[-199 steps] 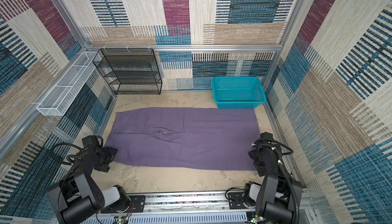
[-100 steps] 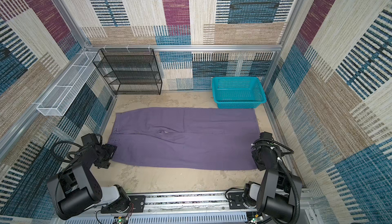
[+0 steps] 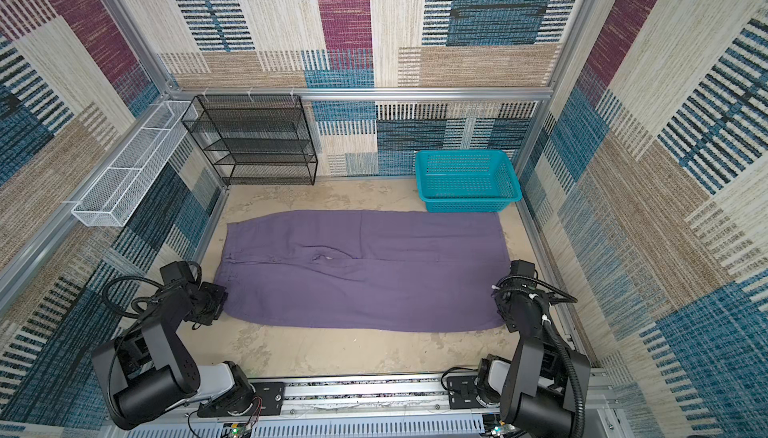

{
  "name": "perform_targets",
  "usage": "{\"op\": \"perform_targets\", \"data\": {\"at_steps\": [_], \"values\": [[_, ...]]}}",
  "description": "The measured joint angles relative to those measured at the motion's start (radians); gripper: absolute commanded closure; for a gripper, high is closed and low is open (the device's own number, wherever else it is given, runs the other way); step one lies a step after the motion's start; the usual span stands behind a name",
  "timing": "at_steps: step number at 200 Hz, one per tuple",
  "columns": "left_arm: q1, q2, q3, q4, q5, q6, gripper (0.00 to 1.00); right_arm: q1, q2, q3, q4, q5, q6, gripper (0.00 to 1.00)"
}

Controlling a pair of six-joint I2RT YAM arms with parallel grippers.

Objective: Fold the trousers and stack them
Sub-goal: 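Grasp the near-edge corners of the purple trousers with both grippers and lift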

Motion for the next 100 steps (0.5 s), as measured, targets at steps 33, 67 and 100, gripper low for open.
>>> {"op": "perform_targets", "data": {"at_steps": [33, 67, 100], "values": [[0.000, -0.026, 0.001, -0.028, -0.019, 0.008, 1.00, 0.000, -0.008, 0.011, 0.003, -0.031, -0.004, 0.92], [0.000, -0.118, 0.053, -0.119, -0.029, 0.005, 1.00, 0.002, -0.017, 0.085, -0.063, -0.077, -0.055, 0.92], [0.000, -0.182, 0.132, -0.214, -0.037, 0.006, 1.00, 0.004, -0.067, 0.207, -0.095, -0.062, -0.111, 0.92]]}}
